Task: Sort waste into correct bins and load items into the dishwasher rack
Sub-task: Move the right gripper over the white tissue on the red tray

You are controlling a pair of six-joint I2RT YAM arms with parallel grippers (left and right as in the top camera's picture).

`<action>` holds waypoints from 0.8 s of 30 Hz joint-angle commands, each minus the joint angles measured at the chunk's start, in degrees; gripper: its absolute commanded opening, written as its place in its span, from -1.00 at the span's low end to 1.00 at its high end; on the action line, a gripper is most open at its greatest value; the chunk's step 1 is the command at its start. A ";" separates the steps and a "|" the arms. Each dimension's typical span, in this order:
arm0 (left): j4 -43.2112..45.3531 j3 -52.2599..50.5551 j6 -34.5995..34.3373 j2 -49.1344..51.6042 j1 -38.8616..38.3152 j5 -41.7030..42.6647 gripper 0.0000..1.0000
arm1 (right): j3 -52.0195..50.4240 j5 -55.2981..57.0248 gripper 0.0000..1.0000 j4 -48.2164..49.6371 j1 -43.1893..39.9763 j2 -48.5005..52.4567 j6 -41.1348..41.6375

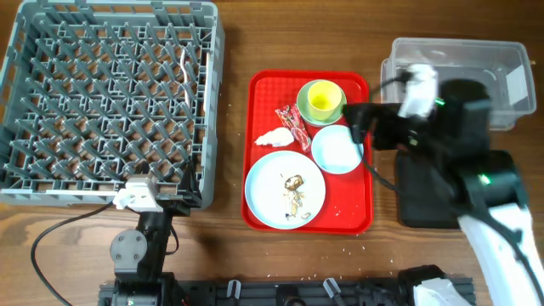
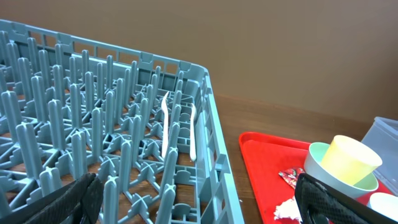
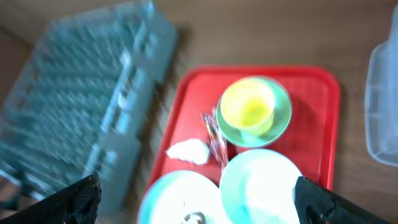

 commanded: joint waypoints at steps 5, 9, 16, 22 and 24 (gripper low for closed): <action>-0.04 -0.48 1.14 -0.50 0.42 -0.52 1.00 | 1.16 -5.25 1.00 2.08 6.56 20.39 -14.73; -0.04 -0.48 1.14 -0.50 0.42 -0.52 1.00 | 1.16 -7.15 0.99 7.08 8.81 21.18 -8.85; -0.04 -0.48 1.14 -0.50 0.42 -0.52 1.00 | 1.16 -5.46 0.35 29.22 14.88 23.12 -6.34; -0.04 -0.48 1.14 -0.52 0.42 -0.52 1.00 | 1.16 28.33 0.44 26.16 28.46 32.92 1.95; -0.04 -0.48 1.14 -0.50 0.42 -0.52 1.00 | 1.16 34.47 0.46 24.50 29.14 36.72 1.53</action>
